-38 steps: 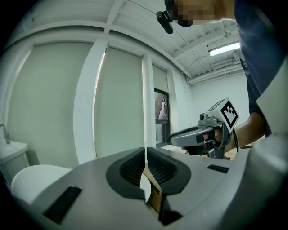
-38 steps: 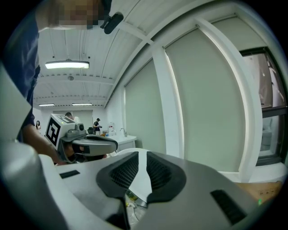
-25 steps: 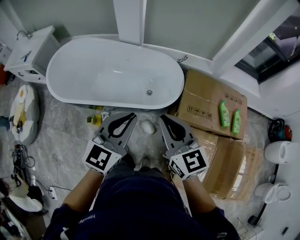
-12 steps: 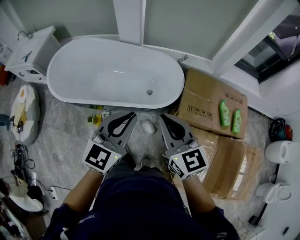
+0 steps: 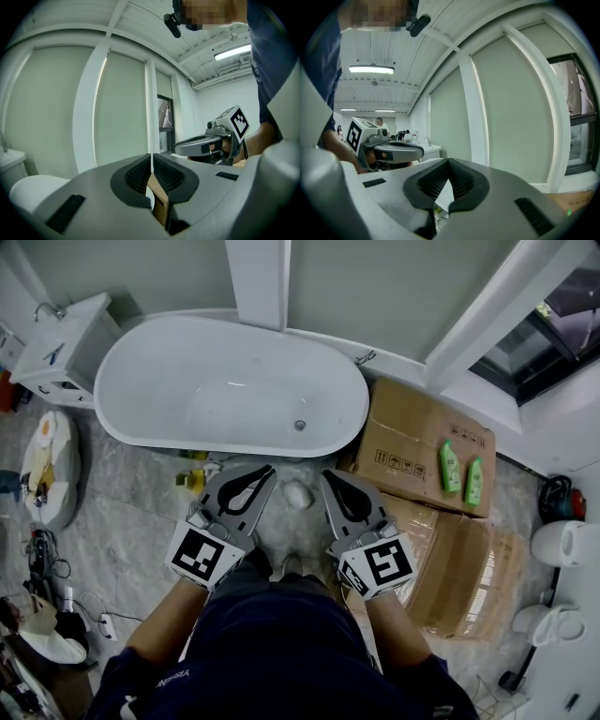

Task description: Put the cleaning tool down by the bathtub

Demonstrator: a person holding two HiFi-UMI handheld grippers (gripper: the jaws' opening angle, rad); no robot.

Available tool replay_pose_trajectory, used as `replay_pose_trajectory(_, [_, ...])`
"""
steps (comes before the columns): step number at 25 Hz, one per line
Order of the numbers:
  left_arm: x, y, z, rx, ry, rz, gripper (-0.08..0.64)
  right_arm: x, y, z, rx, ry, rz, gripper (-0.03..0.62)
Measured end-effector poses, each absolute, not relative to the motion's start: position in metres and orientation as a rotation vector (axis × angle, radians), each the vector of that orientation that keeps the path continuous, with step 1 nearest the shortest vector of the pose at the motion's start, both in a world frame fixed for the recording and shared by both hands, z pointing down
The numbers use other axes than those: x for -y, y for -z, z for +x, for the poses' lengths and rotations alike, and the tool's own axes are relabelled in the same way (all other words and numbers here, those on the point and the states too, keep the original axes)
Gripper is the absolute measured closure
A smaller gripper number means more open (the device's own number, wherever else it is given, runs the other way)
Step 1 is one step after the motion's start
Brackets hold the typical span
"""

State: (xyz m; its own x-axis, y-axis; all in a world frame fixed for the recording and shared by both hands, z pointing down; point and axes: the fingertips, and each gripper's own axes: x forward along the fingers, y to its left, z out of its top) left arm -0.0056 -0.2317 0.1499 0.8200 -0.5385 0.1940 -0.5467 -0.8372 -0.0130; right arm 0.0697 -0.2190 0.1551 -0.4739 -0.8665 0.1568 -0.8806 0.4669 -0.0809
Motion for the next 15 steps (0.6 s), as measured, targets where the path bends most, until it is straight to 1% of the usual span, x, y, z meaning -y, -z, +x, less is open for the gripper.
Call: replay_pose_trajectory(15, [0.2245, -0.1453, -0.0064, 0.904, -0.306, 2.954, 0.518, 0.2119, -0.1563, 0.0751, 2.619, -0.229, 1.541, 0.588])
